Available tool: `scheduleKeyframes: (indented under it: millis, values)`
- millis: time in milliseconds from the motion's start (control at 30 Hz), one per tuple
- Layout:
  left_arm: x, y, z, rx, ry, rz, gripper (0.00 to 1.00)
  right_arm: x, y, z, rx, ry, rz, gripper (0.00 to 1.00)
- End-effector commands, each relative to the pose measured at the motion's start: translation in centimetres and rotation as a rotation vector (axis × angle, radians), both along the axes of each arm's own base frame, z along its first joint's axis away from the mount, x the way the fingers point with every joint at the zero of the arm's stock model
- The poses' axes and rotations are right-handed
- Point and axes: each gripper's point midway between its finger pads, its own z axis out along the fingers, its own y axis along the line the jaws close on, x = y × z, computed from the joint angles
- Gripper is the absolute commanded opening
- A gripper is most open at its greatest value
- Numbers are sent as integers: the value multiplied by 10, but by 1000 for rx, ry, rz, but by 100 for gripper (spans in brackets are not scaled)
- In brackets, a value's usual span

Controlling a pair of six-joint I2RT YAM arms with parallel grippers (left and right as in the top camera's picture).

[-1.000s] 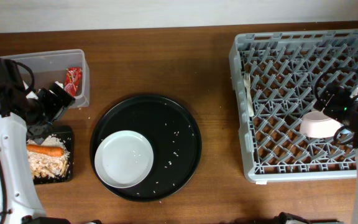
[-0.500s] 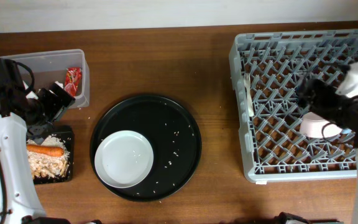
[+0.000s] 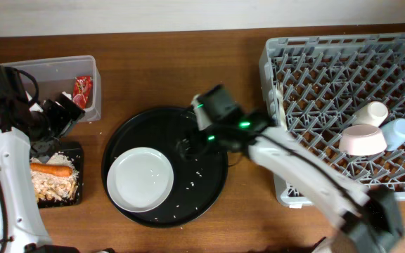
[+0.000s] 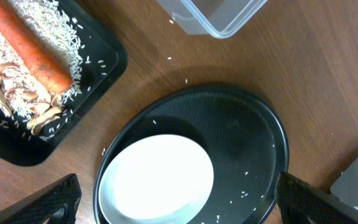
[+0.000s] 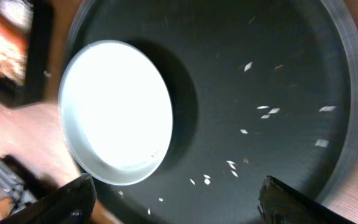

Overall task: Sort waste into correct bins and load items into the dishwasher rack
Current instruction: 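Move the right gripper back to the white plate on the tray, then grasp the white plate rim with the right gripper and lift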

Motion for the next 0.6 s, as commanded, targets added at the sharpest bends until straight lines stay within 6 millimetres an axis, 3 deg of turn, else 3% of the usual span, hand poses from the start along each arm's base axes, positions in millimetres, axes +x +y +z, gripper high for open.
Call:
scheduleKeyframes:
  millis: [0,67,167,233,333,433,567]
  values:
    - [0,1,2,-4,-7,2,99,-6,26,-57,-80,76,-30,76]
    - [0,1,2,-4,-7,2,99,-19,38,-91,-127,117,10,69]
    - [0,1,2,-4,-7,2,99,-30,47,-116,-197,98,30,56]
    - [0,1,1,-4,-6,2,99,-29,45,-120,-262,35,-3,48]
    - [0,1,2,-4,-7,2,99,-34,57,-118,-241,19,-12,44]
    - [0,1,2,-4,-7,2,99,-30,56,-119,-247,12,-46,42]
    - [0,1,2,-4,-7,2,99,-31,53,-139,-279,39,-63,42]
